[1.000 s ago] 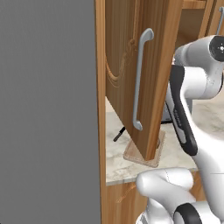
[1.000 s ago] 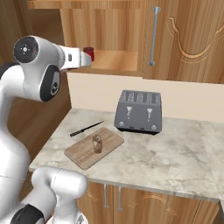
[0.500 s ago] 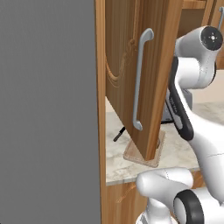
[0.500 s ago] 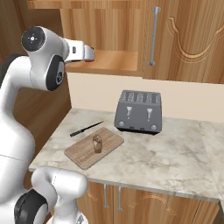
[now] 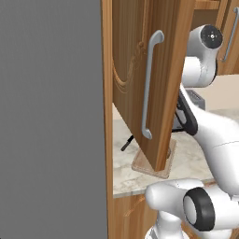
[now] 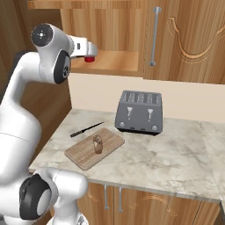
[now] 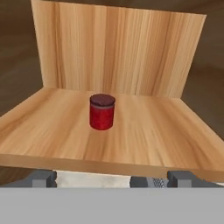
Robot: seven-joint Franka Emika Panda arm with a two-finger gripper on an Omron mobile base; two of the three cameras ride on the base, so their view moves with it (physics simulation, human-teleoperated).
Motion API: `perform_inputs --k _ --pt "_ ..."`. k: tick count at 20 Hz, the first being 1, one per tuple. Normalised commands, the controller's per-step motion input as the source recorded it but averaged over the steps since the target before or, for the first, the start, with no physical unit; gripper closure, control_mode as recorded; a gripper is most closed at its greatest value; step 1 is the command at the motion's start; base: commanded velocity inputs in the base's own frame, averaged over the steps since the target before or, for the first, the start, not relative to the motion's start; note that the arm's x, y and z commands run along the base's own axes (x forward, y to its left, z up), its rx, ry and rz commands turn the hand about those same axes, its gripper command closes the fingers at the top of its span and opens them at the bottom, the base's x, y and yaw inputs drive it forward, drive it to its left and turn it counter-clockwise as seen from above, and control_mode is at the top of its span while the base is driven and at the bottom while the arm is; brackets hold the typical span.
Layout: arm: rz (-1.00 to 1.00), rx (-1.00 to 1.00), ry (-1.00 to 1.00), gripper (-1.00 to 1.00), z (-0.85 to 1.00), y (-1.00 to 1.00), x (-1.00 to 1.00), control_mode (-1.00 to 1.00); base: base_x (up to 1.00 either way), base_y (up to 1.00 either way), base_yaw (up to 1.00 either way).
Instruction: Pick the bread, place it on the cutting board, pick the jam, place it on the counter, and close the cabinet.
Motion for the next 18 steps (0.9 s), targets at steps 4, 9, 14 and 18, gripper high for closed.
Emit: perform_inputs --k 4,9,14,18 --pt "0.0 0.0 0.06 -1.0 0.0 0.16 0.28 -1.0 0.0 0.0 0.0" --pt "0.0 0.0 0.06 -1.0 -0.01 0.15 0.24 -1.0 0.0 0.0 0.0" --pt "0.0 0.0 0.02 -1.0 -0.02 0.07 0.22 -1.0 0.0 0.0 0.0" --pt "0.0 0.0 0.0 -1.0 0.0 0.0 0.28 -1.0 0.0 0.0 0.0"
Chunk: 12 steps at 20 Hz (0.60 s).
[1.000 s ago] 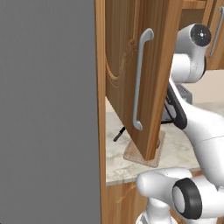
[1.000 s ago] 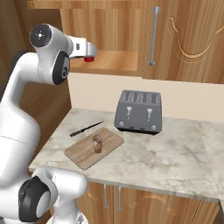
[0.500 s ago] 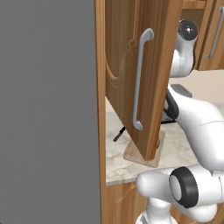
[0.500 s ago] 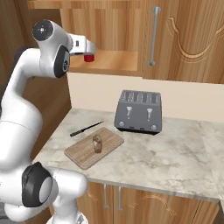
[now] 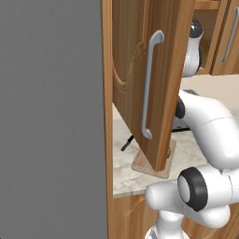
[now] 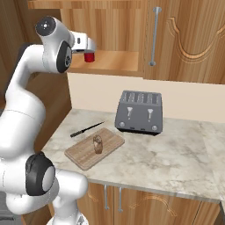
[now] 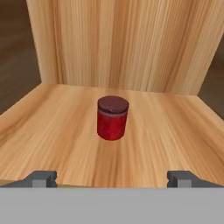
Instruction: Pick the bread, place it on the cutting board, pick the jam, place it on the counter, and close the cabinet.
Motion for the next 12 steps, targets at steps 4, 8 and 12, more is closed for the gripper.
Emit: perform_inputs --k 4,8,12 --pt "0.0 0.0 0.01 -1.0 -0.03 0.0 0.22 -1.0 0.0 0.0 0.0" --pt "0.0 0.0 0.0 -1.0 -0.1 0.0 0.19 -1.0 0.0 0.0 0.0" --pt "0.0 0.0 0.0 -1.0 -0.12 0.0 0.16 -1.0 0.0 0.0 0.0"
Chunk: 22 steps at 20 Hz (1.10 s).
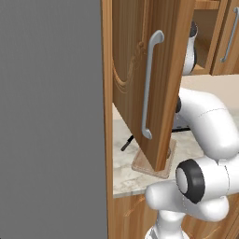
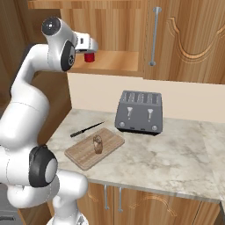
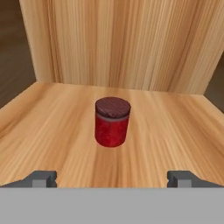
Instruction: Pick the bread, place it on the cutting board, pick the jam, place it on the counter, and close the cabinet.
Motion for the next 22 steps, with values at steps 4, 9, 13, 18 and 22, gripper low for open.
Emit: perform_inputs --k 4,9,13,18,22 --pt "0.0 0.0 0.0 -1.0 -0.12 0.0 0.16 -1.0 0.0 0.0 0.0" --pt "0.0 0.0 0.0 -1.0 -0.08 0.0 0.22 -1.0 0.0 0.0 0.0" --pt "0.0 0.0 0.0 -1.0 -0.04 0.0 0.2 -1.0 0.0 0.0 0.0" --pt "0.0 0.0 0.0 -1.0 -0.01 0.0 0.19 -1.0 0.0 0.0 0.0" --pt "0.0 0.0 0.0 -1.0 0.0 0.01 0.16 -1.0 0.0 0.0 0.0"
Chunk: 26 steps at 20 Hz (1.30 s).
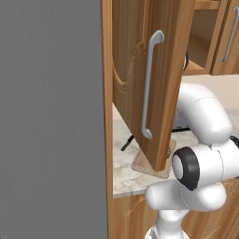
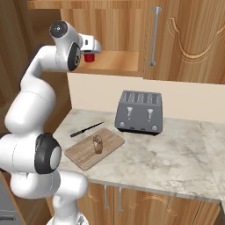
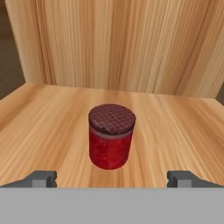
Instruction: Pick the bread, place it on the cutting board, pick the jam, place it on the counter, and close the cabinet.
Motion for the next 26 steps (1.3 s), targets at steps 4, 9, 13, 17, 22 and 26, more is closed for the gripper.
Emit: perform_inputs --k 4,9,13,17,22,26 --pt "0.0 0.0 0.0 -1.0 -0.01 0.0 0.16 -1.0 0.0 0.0 0.0" --pt "0.0 0.0 0.0 -1.0 -0.03 0.0 0.16 -1.0 0.0 0.0 0.0" --pt "0.0 0.0 0.0 -1.0 -0.03 0.0 0.2 -1.0 0.0 0.0 0.0" --pt "0.0 0.0 0.0 -1.0 -0.06 0.0 0.17 -1.0 0.0 0.0 0.0" --pt "0.0 0.0 0.0 -1.0 -0.07 0.0 0.18 -1.0 0.0 0.0 0.0" --pt "0.0 0.0 0.0 -1.0 -0.06 0.0 0.19 -1.0 0.0 0.0 0.0"
